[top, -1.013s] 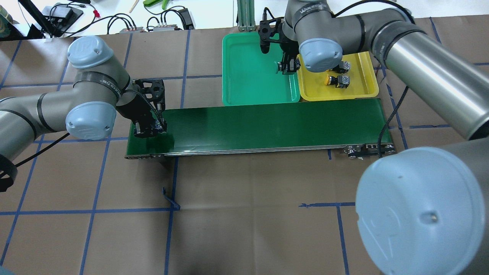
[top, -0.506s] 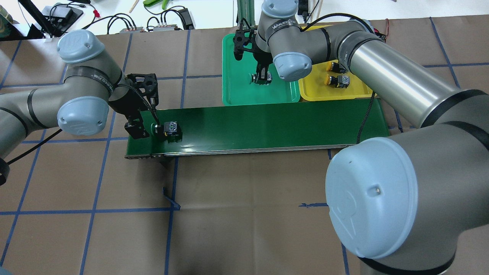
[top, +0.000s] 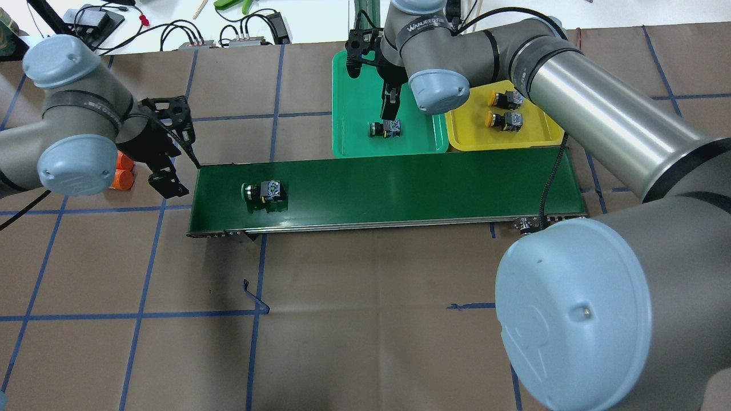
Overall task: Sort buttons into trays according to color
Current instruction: 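Place green button in green tray with right while left sets one on belt, then grasp green button on belt with right while left grasps orange cylinder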
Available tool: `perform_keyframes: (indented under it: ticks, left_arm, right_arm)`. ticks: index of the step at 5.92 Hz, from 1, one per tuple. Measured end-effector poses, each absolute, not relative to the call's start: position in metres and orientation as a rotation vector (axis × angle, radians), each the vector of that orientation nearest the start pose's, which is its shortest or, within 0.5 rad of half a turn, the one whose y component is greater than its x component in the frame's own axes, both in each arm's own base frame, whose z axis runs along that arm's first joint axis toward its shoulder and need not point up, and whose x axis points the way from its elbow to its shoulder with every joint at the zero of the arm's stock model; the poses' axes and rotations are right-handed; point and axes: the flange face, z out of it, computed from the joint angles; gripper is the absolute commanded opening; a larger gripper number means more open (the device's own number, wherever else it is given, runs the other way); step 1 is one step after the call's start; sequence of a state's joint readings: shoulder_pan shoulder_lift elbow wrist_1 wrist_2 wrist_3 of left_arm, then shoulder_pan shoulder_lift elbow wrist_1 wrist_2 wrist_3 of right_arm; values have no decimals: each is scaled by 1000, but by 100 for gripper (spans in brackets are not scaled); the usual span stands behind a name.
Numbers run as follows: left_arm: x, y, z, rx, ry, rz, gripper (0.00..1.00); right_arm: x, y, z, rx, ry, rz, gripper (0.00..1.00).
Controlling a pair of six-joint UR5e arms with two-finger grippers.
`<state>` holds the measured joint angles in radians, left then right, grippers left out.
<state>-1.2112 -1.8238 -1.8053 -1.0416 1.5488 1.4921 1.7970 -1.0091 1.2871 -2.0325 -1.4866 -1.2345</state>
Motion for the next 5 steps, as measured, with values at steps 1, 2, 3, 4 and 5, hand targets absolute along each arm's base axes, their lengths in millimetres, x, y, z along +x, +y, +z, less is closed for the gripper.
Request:
perform_keyframes:
  ticks: [1, 2, 3, 4, 5]
  left_arm:
    - [97, -586, 296, 1671, 2619, -49, 98]
    - [127, -602, 287, 1707, 2587, -15, 98]
    - [158, -613, 269, 1783, 2530, -1, 98]
    - [189, -620, 248, 1856, 2477, 4, 98]
    - [209, -623, 232, 1912, 2446, 12, 98]
  right_arm:
    - [289, -640, 369, -2092, 2313, -189, 100]
    - [280, -609, 394, -2086, 2294, -76, 100]
    - [274, -586, 403, -2087, 2287, -3, 100]
    - [272, -571, 398, -2083, 2280, 40, 100]
    - [274, -563, 389, -2069, 2282, 62, 100]
